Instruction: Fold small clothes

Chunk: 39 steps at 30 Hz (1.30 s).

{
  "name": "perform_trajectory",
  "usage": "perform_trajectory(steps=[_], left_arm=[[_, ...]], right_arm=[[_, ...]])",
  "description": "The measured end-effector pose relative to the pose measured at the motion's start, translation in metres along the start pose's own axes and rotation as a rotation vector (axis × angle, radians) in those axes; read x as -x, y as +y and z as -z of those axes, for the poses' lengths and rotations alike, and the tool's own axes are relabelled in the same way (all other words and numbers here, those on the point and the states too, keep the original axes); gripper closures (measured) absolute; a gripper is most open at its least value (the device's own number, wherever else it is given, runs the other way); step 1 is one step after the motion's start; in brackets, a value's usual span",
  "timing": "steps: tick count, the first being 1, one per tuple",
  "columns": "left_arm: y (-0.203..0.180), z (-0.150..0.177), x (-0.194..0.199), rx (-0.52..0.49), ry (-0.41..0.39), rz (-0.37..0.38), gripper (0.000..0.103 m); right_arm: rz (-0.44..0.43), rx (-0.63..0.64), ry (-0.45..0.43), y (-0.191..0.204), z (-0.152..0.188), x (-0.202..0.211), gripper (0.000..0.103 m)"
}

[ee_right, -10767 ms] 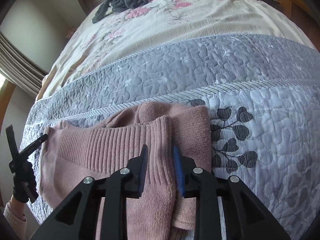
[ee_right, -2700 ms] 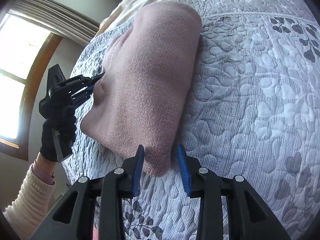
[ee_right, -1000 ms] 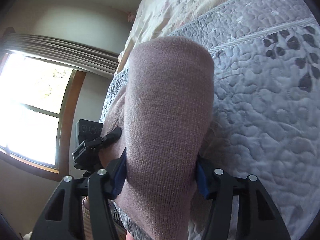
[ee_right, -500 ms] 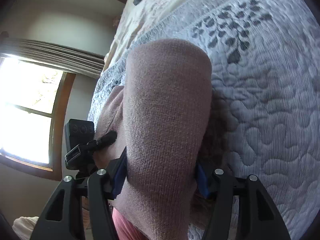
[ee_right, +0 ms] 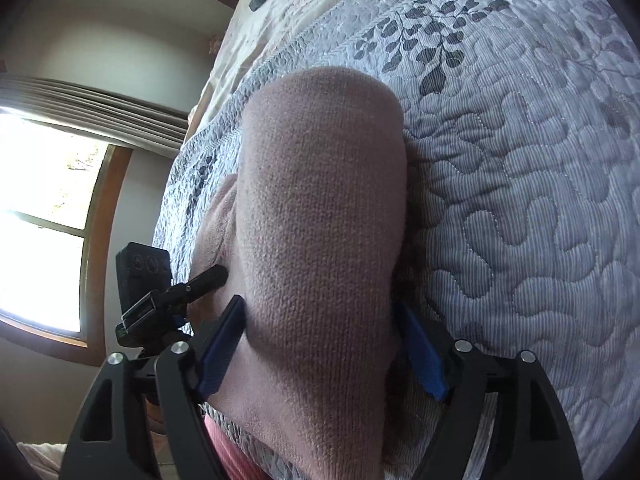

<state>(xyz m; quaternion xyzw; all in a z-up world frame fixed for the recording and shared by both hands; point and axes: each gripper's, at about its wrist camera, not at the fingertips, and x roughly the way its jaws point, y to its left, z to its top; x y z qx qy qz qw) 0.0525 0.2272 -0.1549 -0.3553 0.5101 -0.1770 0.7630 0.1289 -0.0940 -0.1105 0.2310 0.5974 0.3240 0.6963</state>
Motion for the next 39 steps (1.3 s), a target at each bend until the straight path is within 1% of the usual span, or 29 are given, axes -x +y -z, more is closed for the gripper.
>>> perform_trajectory(steps=[4,7,12,14,15,17,18,19,20,23,24,27,29,33,39], left_arm=[[-0.018,0.014,0.031,-0.075,-0.036,-0.079,0.041],[-0.033,0.031,0.047,-0.116,-0.038,-0.084,0.04],[-0.042,0.074,0.046,-0.139,0.017,-0.086,0.04],[-0.04,0.085,0.039,-0.13,0.039,-0.099,0.04],[-0.038,0.089,0.034,-0.126,0.049,-0.117,0.042],[-0.033,0.094,0.026,-0.118,0.077,-0.168,0.044],[-0.031,0.095,0.023,-0.118,0.083,-0.183,0.048],[-0.029,0.097,0.022,-0.12,0.083,-0.196,0.048],[-0.028,0.097,0.022,-0.122,0.084,-0.207,0.049],[-0.03,0.097,0.026,-0.125,0.087,-0.219,0.055],[-0.033,0.098,0.028,-0.135,0.086,-0.227,0.057],[-0.036,0.098,0.03,-0.17,0.087,-0.254,0.057],[-0.032,0.099,0.029,-0.165,0.093,-0.256,0.056],[-0.022,0.102,0.025,-0.142,0.096,-0.247,0.052],[-0.023,0.106,0.022,-0.15,0.091,-0.254,0.05]], right_arm=[[0.019,0.012,0.002,0.002,0.023,0.015,0.024],[0.026,0.012,0.008,-0.002,0.044,0.022,0.024],[0.026,0.011,0.014,-0.002,0.073,0.024,0.024],[0.042,0.012,0.025,-0.004,0.081,0.021,0.026],[0.053,0.007,0.032,-0.005,0.083,0.019,0.027],[0.056,-0.004,0.052,-0.01,0.087,0.016,0.042],[0.052,-0.01,0.059,-0.012,0.088,0.014,0.045],[0.047,-0.016,0.065,-0.013,0.09,0.013,0.053],[0.033,-0.017,0.072,-0.013,0.091,0.013,0.067],[0.034,0.009,0.067,-0.002,0.096,0.016,0.076],[0.035,0.026,0.068,0.003,0.096,0.017,0.077],[0.063,0.051,0.07,0.008,0.095,0.016,0.077],[0.066,0.042,0.073,0.004,0.097,0.012,0.077],[0.07,0.015,0.069,-0.004,0.101,0.004,0.076],[0.077,-0.007,0.06,-0.013,0.106,0.001,0.071]])
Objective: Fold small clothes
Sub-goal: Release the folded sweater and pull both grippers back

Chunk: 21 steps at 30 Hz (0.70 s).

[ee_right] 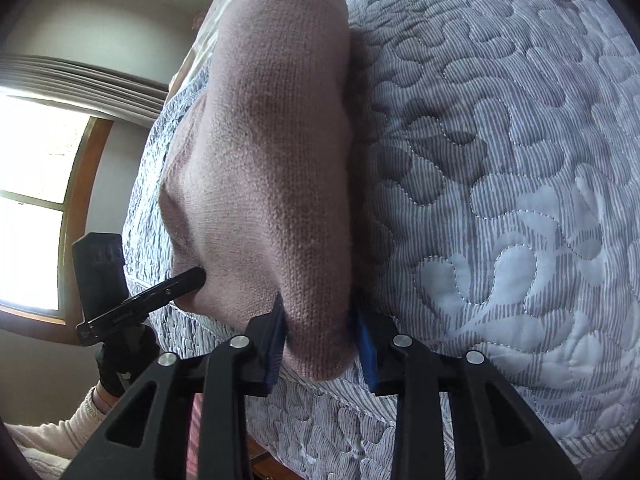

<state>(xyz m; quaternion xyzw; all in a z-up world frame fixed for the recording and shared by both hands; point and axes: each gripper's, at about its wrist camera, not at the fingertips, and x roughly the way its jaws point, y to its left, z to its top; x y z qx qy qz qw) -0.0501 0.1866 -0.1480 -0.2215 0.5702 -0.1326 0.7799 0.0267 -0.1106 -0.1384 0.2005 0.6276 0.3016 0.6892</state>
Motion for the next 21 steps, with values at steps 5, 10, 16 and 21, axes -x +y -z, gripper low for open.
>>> perform_trajectory(steps=[5,10,16,21], left_arm=[[-0.015,0.005,0.011,-0.017,-0.029,-0.063,0.046],[-0.032,0.013,0.032,-0.052,-0.062,-0.149,0.034],[-0.042,0.026,0.051,-0.052,-0.077,-0.229,0.027],[-0.05,0.036,0.068,-0.039,-0.102,-0.278,0.027]], right_arm=[[0.091,0.045,-0.048,0.016,0.009,0.014,0.053],[0.206,0.098,-0.095,0.037,0.025,0.034,0.031],[0.351,0.142,-0.14,0.062,0.043,0.052,0.022],[0.445,0.196,-0.173,0.086,0.056,0.061,0.018]])
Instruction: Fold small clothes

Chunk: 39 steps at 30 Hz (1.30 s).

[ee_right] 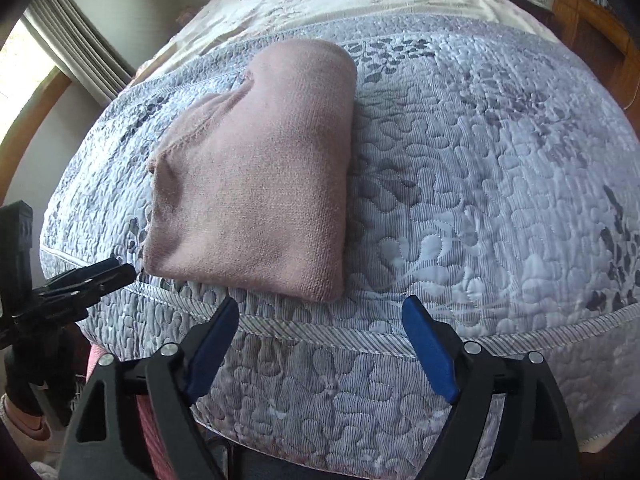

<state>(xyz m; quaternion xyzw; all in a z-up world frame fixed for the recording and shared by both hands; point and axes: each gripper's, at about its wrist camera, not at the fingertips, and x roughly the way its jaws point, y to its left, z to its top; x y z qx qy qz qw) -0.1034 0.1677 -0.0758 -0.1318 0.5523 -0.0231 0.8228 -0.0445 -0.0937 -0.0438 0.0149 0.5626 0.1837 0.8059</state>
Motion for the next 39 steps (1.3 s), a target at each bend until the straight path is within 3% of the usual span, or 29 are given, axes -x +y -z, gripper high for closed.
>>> perform_trajectory(steps=[14,25,39], left_arm=[[-0.027,0.016,0.05,-0.045,-0.069,-0.059,0.023],[-0.032,0.031,0.073,-0.038,-0.088,-0.094,0.021],[-0.054,0.041,0.114,-0.079,-0.147,-0.105,0.017]], right_arm=[[0.083,0.015,-0.042,0.032,0.009,0.046,0.004],[0.179,0.027,-0.082,0.053,0.017,0.076,0.004],[0.212,0.029,-0.091,0.067,0.025,0.102,0.004]])
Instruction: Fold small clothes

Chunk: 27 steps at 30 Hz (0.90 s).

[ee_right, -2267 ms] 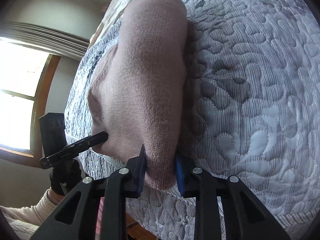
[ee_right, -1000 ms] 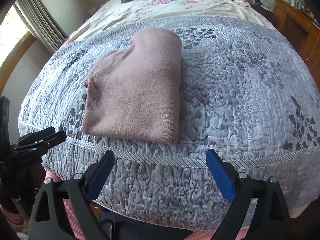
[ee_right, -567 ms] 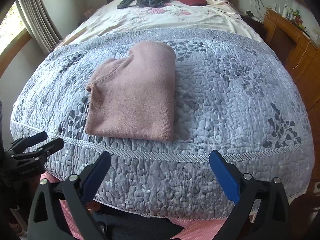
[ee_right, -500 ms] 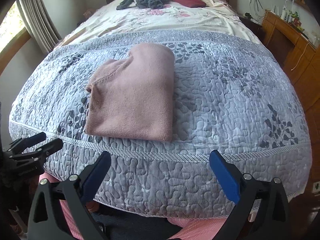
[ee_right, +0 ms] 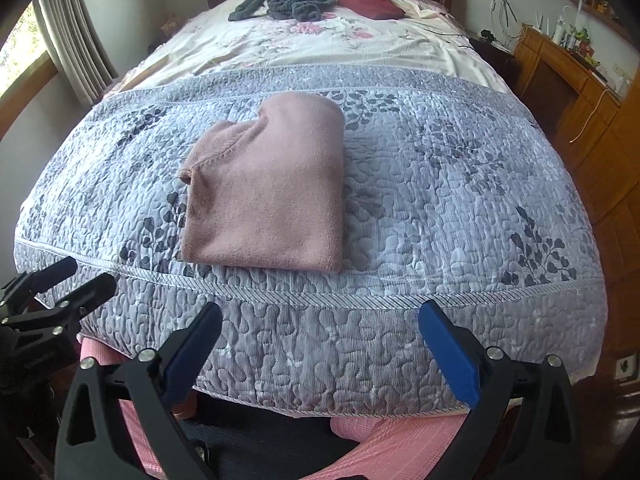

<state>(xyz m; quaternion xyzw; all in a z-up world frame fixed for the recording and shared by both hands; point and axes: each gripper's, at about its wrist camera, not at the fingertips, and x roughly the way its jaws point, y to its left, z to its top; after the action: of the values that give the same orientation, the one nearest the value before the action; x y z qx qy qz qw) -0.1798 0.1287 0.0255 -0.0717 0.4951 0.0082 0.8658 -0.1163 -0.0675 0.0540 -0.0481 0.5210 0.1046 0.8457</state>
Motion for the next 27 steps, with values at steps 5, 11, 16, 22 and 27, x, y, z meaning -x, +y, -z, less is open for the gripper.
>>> perform_trajectory(steps=[5,11,16,22,27], left_arm=[[-0.007,0.004,0.009,-0.019,-0.006,-0.021,0.016],[-0.008,0.007,0.011,-0.017,0.003,-0.027,0.016],[-0.011,0.006,0.012,-0.025,-0.003,-0.03,0.016],[-0.013,0.005,0.01,-0.024,-0.002,-0.027,0.016],[-0.009,0.005,0.008,-0.01,0.001,-0.031,0.016]], right_arm=[[0.016,-0.003,-0.006,0.002,0.002,0.01,0.004],[0.027,0.003,0.004,0.004,0.004,0.012,0.004],[0.025,-0.004,0.017,0.003,0.005,0.008,0.004],[0.039,-0.003,0.024,0.003,0.004,0.003,0.004],[0.039,-0.016,0.032,-0.002,0.003,-0.002,0.004]])
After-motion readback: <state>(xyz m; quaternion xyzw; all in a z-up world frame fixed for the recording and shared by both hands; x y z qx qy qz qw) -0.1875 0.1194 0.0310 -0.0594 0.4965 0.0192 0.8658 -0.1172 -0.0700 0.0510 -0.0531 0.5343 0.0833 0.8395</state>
